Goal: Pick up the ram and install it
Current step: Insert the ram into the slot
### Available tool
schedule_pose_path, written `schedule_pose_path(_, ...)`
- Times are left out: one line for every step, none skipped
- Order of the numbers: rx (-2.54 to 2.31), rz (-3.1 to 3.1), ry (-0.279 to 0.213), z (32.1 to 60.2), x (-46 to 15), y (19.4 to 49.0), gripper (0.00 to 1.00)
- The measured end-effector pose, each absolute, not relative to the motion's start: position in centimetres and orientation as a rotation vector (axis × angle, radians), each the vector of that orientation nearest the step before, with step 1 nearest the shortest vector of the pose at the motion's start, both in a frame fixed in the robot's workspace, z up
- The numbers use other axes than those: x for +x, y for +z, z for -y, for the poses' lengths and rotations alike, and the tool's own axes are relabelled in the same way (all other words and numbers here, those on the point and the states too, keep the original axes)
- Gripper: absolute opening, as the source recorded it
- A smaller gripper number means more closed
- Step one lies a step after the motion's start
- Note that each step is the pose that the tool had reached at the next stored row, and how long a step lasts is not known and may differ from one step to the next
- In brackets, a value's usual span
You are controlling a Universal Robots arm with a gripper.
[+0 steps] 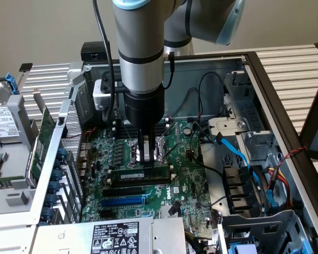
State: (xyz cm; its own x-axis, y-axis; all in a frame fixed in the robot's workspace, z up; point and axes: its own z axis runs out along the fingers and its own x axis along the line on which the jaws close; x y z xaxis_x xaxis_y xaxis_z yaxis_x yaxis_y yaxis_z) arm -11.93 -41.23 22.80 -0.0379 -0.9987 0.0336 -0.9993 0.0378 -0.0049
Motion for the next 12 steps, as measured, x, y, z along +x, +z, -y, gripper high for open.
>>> schedule_pose_path(2.164,2.248,0.042,41.23,-11.94,22.77,0.13)
schedule_pose_path(2.164,2.248,0.042,41.23,-11.96,22.75,0.13)
schedule_pose_path(2.164,2.248,0.042,41.23,-11.97,22.74,0.14)
schedule_pose_path(2.164,2.248,0.042,41.23,-11.97,22.74,0.14)
schedule_pose_path(2.164,2.248,0.042,41.23,-11.98,22.73,0.21)
schedule_pose_path(2.164,2.248,0.042,41.23,-11.98,22.74,0.21)
schedule_pose_path(2.163,2.249,0.042,41.23,-11.98,22.78,0.21)
schedule_pose_path(2.162,2.25,0.042,41.23,-11.98,22.84,0.21)
schedule_pose_path(2.161,2.251,0.042,41.23,-11.98,22.92,0.21)
schedule_pose_path(2.161,2.251,0.042,41.23,-11.98,23.0,0.21)
schedule_pose_path(2.16,2.252,0.041,41.23,-11.98,23.08,0.21)
schedule_pose_path(2.16,2.252,0.041,41.23,-11.98,23.17,0.21)
